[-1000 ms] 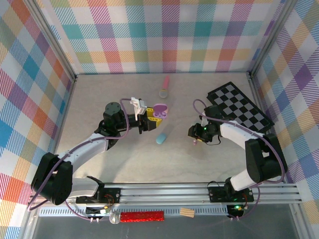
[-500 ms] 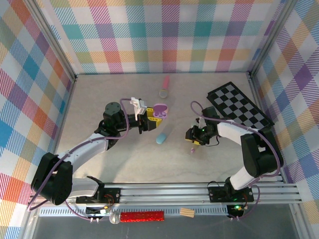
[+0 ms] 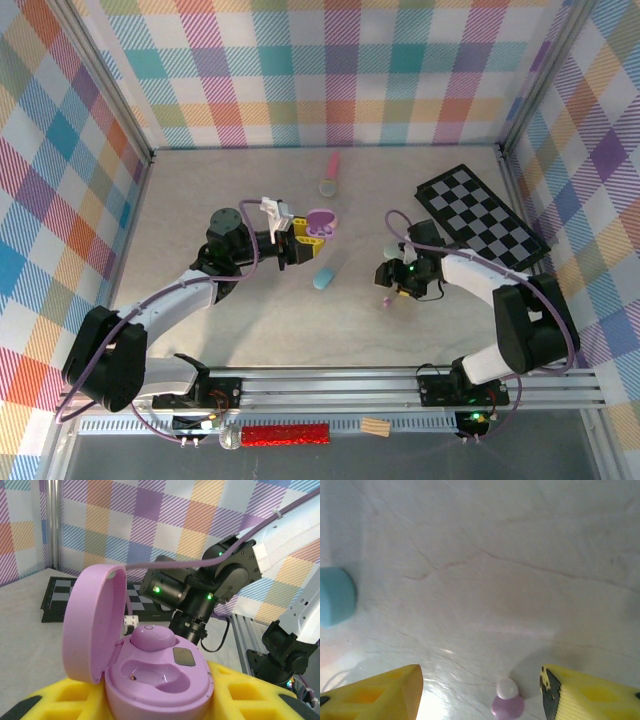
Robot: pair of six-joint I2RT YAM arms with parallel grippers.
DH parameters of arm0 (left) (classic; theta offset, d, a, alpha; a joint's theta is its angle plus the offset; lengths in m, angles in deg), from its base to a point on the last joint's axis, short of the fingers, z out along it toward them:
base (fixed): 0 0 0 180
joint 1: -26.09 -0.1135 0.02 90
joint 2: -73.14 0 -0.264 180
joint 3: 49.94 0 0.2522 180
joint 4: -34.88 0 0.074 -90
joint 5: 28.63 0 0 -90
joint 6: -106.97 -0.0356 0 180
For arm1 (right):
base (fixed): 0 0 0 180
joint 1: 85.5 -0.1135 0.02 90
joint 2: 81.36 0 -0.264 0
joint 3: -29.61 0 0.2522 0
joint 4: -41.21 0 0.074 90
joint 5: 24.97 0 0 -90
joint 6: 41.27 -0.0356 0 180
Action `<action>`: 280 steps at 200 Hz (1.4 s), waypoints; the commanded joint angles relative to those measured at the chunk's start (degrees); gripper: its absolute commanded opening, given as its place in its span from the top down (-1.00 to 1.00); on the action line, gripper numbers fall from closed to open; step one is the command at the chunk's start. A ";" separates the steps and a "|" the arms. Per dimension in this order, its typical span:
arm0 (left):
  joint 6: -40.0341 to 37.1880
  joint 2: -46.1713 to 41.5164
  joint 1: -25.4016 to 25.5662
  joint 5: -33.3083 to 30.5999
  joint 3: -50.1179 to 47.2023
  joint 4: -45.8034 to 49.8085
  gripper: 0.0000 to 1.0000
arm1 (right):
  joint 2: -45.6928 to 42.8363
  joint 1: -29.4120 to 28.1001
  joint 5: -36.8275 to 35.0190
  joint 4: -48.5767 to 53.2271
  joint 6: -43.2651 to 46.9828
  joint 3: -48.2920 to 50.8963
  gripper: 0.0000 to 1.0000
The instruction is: Insert the wireless bluetooth earbuds into the charging case
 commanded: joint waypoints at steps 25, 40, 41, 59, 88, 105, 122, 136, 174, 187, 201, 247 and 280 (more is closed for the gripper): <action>0.71 -0.61 -0.63 -0.20 -0.61 -3.27 0.21 | 2.80 -1.13 5.67 0.63 2.47 1.57 -0.24; 0.71 -0.59 -0.70 -0.16 -0.64 -3.27 0.21 | 2.76 -1.91 5.55 1.24 2.53 1.79 -0.21; 0.71 -0.59 -0.70 -0.16 -0.64 -3.27 0.21 | 2.75 -1.94 5.54 1.27 2.49 1.81 -0.21; 0.71 -0.50 -0.70 -0.15 -0.66 -3.23 0.21 | 2.07 -2.71 5.44 2.27 1.96 2.16 -0.19; 0.71 -0.48 -0.80 -0.11 -0.73 -3.44 0.21 | 0.23 -4.31 5.53 2.89 0.24 3.31 -0.18; 0.71 -0.41 -0.92 -0.07 -0.86 -3.69 0.21 | -0.41 -5.35 5.50 2.65 -0.69 4.10 -0.18; 0.79 -0.17 -0.88 -0.05 -0.90 -4.22 0.21 | -0.26 -6.51 5.79 1.44 -1.57 4.74 -0.17; 1.18 0.11 -1.01 0.08 -0.99 -4.79 0.22 | -0.07 -7.80 5.76 0.75 -2.19 4.90 -0.17; 1.67 0.12 -1.12 0.19 -1.08 -5.46 0.21 | -1.74 -11.17 4.92 0.78 -4.64 4.42 -0.18; 1.67 0.03 -1.14 0.10 -1.17 -5.54 0.21 | -2.67 -12.05 4.81 0.87 -5.59 4.67 -0.21; 1.67 0.12 -1.31 -0.05 -1.17 -5.85 0.21 | -3.51 -12.91 5.24 0.95 -6.20 4.82 -0.25; 3.80 1.38 -3.04 -1.43 -2.49 -10.85 0.22 | -7.72 -15.41 -3.26 9.05 -3.37 1.06 -0.26; 14.54 5.08 -9.99 -3.28 -6.44 -28.37 0.23 | -6.60 -20.87 -16.01 18.27 2.12 -6.28 -0.25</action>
